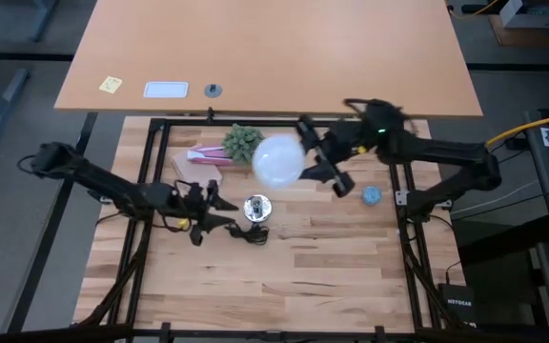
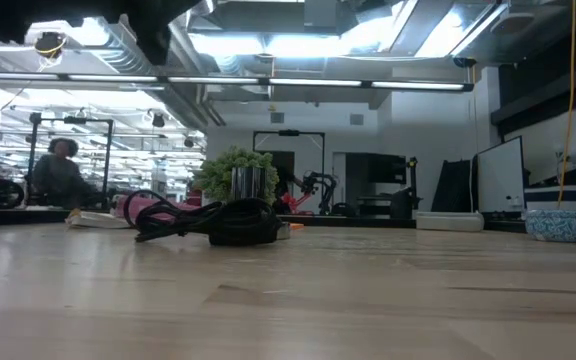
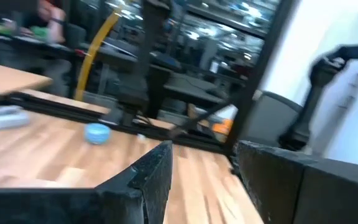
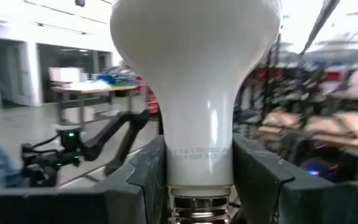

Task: Screw lightbulb
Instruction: Insert the lightbulb into the lamp

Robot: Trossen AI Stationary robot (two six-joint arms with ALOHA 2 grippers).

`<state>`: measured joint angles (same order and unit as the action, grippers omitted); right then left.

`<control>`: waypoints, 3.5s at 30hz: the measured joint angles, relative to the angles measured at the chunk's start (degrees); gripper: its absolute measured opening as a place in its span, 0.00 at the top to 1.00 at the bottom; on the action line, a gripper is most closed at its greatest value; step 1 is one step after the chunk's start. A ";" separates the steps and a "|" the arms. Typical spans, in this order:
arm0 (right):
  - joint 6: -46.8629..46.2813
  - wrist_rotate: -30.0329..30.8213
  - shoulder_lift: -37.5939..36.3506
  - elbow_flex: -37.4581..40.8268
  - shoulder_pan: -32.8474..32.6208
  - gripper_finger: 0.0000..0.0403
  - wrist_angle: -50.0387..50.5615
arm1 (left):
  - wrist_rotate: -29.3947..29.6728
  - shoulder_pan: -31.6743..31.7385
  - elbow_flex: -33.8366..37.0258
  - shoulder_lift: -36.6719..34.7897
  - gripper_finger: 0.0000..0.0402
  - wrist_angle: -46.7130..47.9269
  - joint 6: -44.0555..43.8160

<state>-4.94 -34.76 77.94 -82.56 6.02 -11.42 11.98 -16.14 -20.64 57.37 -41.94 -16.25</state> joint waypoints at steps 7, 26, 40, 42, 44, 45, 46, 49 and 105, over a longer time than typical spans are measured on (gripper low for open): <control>9.64 13.74 -8.86 -0.04 0.00 0.61 14.42 | 3.22 0.00 0.44 -6.46 0.58 5.43 1.98; 9.76 19.20 2.58 14.30 0.00 0.61 25.60 | 1.61 1.81 0.44 -0.42 0.58 17.14 -11.09; 7.55 19.20 14.11 14.43 0.00 0.61 8.24 | -2.06 2.52 0.44 13.20 0.58 17.10 -23.29; 7.39 19.36 14.11 14.43 0.00 0.61 7.93 | -0.60 2.76 0.44 14.84 0.58 13.48 -21.79; 6.31 19.39 14.11 14.43 0.00 0.61 7.92 | 1.72 2.90 0.44 16.10 0.58 7.84 -19.28; 5.61 19.43 14.11 14.43 0.00 0.61 7.97 | 2.74 2.97 0.44 16.66 0.58 4.97 -17.66; 4.98 19.60 14.11 14.43 0.00 0.61 8.00 | 3.39 3.11 0.44 17.02 0.58 2.49 -15.66; 2.89 19.71 14.11 14.43 0.00 0.61 7.96 | 3.77 3.21 0.44 17.28 0.58 -2.11 -10.93; 0.16 19.54 13.92 14.34 -0.02 0.61 -10.76 | 16.17 5.05 -7.86 29.74 0.58 -48.08 24.33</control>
<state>-4.78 -15.21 91.86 -68.23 6.00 -22.18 28.15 -11.09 -28.50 87.10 -90.03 8.08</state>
